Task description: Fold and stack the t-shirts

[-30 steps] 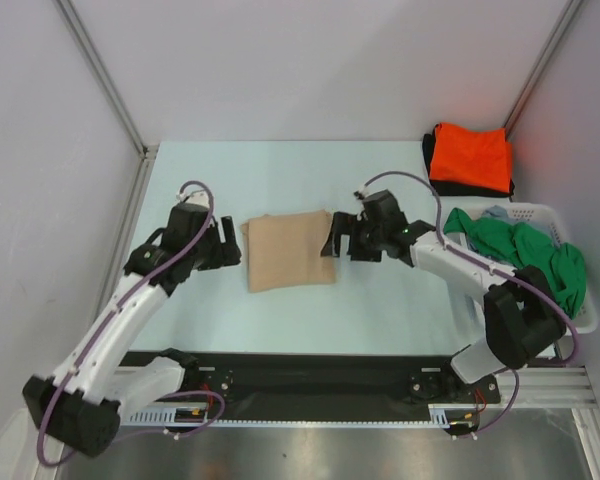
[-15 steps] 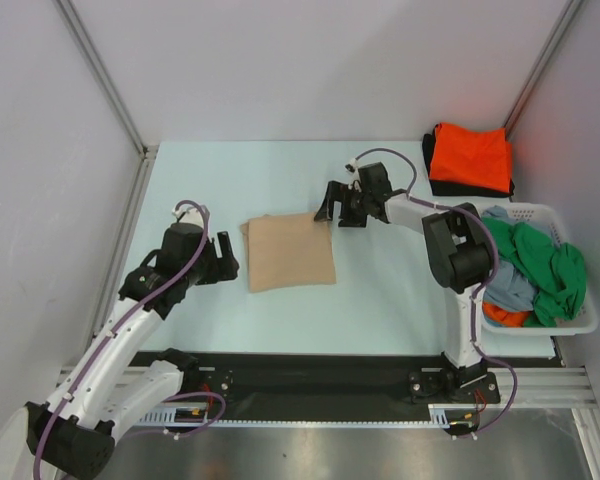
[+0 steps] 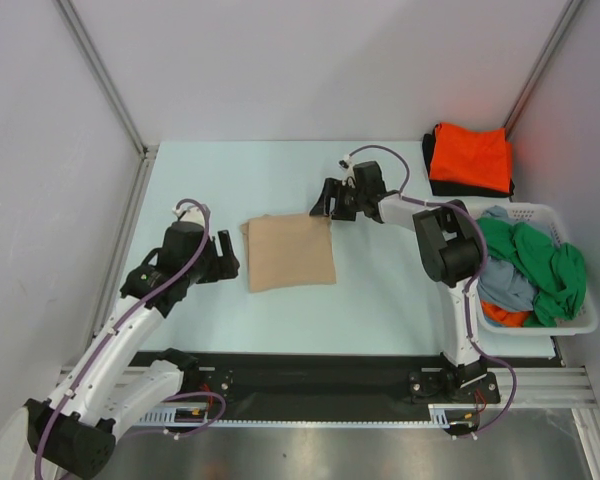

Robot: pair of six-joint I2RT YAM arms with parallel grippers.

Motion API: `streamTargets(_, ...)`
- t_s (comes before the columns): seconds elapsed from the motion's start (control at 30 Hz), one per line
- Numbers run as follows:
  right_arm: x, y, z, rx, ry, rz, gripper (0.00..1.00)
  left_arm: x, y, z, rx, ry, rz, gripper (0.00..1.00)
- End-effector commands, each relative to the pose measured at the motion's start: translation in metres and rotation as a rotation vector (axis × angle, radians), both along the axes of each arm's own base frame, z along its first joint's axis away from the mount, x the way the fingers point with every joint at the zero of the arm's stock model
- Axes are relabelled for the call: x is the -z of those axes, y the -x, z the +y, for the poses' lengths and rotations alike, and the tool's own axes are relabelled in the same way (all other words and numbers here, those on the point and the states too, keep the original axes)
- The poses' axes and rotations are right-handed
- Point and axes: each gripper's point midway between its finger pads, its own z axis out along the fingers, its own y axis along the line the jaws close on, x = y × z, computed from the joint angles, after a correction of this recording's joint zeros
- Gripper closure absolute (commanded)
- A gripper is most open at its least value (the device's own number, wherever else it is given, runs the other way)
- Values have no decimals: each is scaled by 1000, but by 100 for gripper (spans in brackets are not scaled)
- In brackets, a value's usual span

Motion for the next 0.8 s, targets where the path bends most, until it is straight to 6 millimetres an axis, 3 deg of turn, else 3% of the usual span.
streamTargets(0.0, 67, 46, -7, -36, 108, 193, 25, -3, -6, 1, 10, -1, -27, 21)
streamTargets(0.2, 55, 57, 1, -90, 26, 185, 34, -5, -7, 3, 5, 8, -33, 21)
streamTargets(0.3, 56, 62, 7, -131, -7, 200, 46, -5, -7, 3, 7, 8, -34, 21)
streamTargets(0.4, 51, 63, 18, -192, -81, 200, 52, -6, -7, 2, 9, 13, -39, 21)
streamTargets(0.47, 45, 70, 26, -254, -142, 215, 65, -7, -7, 3, 8, 13, -42, 21)
streamTargets(0.53, 42, 72, 30, -283, -160, 211, 89, -8, -7, 4, 5, 15, -49, 21)
streamTargets(0.57, 41, 72, 30, -283, -158, 210, 99, -9, -7, 4, 6, 16, -54, 21)
streamTargets(0.73, 27, 52, 4, -209, -29, 156, 100, -13, -6, 2, 16, 30, -67, 21)
streamTargets(0.77, 14, 52, -6, -211, 25, 129, 100, -13, -6, 1, 19, 34, -70, 21)
